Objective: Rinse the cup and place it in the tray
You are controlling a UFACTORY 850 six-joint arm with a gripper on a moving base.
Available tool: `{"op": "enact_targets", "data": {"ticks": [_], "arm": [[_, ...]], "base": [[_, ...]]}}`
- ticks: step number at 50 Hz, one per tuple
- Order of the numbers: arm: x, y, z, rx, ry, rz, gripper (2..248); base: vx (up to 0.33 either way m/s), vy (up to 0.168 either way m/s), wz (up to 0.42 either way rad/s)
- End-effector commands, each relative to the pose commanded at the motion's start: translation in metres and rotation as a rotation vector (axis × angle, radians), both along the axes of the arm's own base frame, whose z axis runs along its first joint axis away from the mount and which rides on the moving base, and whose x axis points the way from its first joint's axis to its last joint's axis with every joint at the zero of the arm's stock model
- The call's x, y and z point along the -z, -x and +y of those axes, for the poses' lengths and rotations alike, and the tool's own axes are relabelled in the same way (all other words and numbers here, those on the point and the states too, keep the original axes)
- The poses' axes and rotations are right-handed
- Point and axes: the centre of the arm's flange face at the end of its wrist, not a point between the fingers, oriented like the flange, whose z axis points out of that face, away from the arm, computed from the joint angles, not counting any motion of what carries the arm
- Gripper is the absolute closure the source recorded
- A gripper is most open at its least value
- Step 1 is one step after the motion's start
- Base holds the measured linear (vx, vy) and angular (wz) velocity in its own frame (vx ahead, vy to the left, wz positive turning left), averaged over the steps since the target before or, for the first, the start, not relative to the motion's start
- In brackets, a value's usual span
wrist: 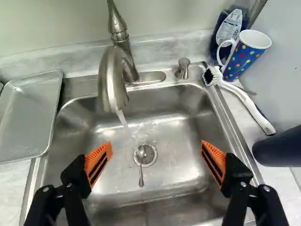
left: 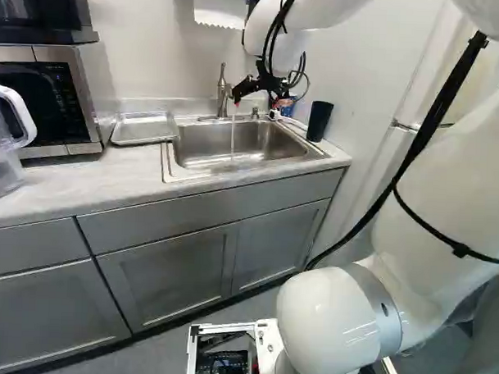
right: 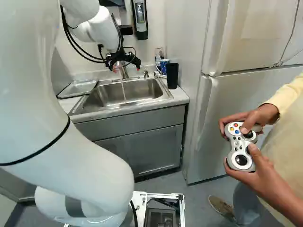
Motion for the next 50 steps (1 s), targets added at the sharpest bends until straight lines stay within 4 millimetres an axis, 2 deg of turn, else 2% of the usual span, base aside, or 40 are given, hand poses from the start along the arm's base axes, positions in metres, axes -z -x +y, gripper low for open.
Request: {"op": "enact_targets", "data": {"ticks": [16, 40, 50], "arm": [[0.000, 0.001, -0.012, 0.034, -0.018, 0.002, 3], [0.000, 0.011, -0.044, 0.116, -0.049, -0.001, 3], [-0.001, 0.013, -0.047, 0.127, -0.060, -0.020, 3]], "base": [[0.000, 0.000, 0.000], [0.000, 0.000, 0.000], [0.000, 0.000, 0.000]]}}
